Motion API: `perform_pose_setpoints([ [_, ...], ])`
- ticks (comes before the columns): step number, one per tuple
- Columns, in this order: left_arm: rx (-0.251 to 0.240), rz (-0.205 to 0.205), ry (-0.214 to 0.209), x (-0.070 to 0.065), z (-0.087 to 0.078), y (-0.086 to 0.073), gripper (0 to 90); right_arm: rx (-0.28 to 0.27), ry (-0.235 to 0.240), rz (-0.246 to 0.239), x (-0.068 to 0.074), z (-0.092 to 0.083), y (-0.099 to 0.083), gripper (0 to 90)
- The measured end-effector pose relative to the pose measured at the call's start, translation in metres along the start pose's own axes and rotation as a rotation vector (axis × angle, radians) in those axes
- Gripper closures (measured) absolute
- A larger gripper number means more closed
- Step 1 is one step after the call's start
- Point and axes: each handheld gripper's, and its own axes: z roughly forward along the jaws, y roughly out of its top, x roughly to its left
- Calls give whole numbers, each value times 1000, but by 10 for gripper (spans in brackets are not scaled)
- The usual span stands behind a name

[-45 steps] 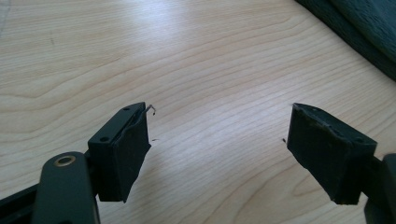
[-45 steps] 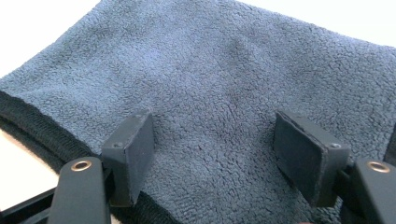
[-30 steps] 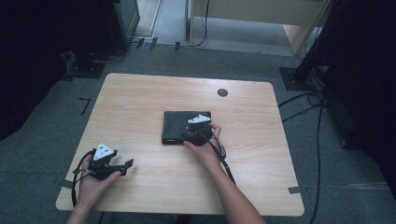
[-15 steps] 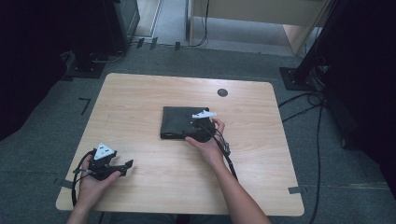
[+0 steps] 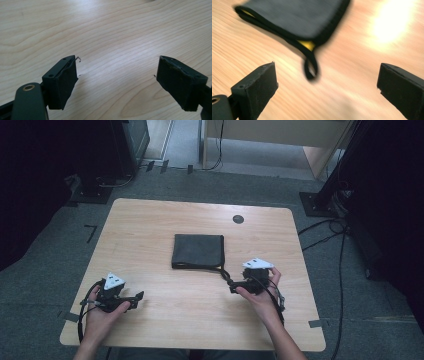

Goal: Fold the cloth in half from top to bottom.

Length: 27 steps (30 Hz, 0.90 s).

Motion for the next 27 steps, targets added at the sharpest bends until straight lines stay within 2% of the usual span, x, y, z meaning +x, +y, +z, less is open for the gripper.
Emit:
perform_pose_setpoints([
  [3, 12, -12, 8, 4, -3, -6, 165, 7, -24, 33, -16, -14, -19, 0],
  [7, 12, -21, 12, 8, -5, -15, 155, 10, -87, 72, -35, -30, -43, 0],
  [11, 20, -38, 19, 13, -8, -21, 141, 29, -116, 102, -50, -42, -65, 0],
  [13, 17, -51, 14, 15, -10, -23, 127, 38, -136, 114, -56, -47, -75, 0],
  [19, 15, -57, 50, 22, -15, -29, 126, 54, -181, 149, -72, -59, -100, 0],
  [24, 10, -75, 59, 31, -20, -34, 126, 79, -209, 189, -83, -68, -118, 0],
  [27, -2, -88, 74, 37, -24, -39, 127, 80, -220, 185, -87, -72, -125, 0],
])
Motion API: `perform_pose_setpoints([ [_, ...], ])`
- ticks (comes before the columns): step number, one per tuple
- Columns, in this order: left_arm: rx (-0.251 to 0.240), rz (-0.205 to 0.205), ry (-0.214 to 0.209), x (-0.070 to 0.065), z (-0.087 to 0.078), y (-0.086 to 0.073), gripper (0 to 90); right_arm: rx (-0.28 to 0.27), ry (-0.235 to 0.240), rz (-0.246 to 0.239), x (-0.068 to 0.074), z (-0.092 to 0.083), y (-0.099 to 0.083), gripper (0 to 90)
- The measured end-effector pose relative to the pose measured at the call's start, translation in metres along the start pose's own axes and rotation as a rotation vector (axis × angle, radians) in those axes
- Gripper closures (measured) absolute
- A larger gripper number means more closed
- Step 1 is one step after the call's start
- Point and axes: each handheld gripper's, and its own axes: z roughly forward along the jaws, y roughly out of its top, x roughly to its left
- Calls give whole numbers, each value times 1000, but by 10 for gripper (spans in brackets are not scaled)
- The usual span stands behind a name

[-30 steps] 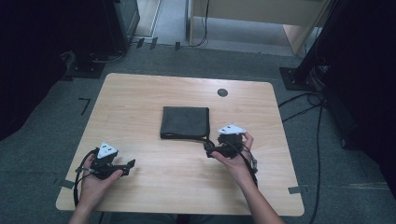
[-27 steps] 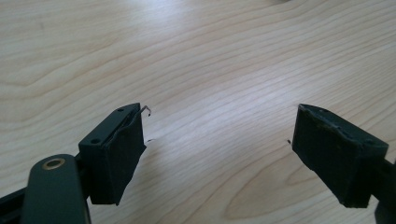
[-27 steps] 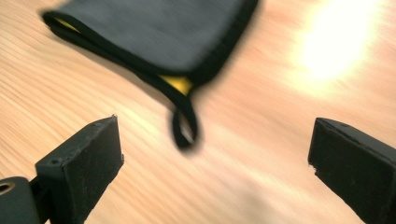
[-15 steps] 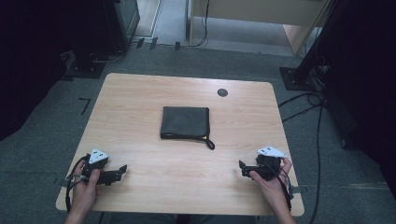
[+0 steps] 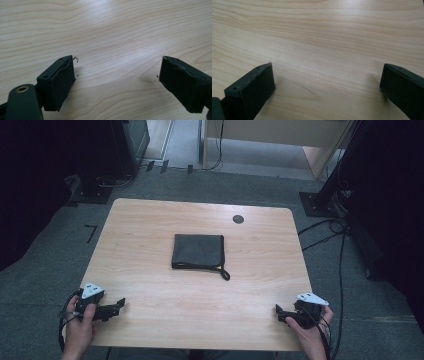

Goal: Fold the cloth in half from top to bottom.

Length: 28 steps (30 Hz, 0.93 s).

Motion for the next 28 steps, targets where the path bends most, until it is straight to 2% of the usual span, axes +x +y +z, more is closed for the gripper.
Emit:
perform_pose_setpoints([
  [2, -12, -2, -4, 2, -1, -3, 127, -3, -9, 6, -5, -3, -4, 0],
  [6, -7, 39, 24, -1, 0, -4, 127, -29, -6, 8, -14, -10, -14, 0],
  [9, -13, 62, 38, -3, 0, -6, 127, -41, 7, -9, -19, -14, -20, 0],
  [12, -33, 65, 44, -4, 2, -7, 125, -46, 10, -14, -20, -15, -22, 0],
  [28, -33, 65, 42, -5, 5, -5, 120, -43, 15, -13, -21, -13, -19, 0],
])
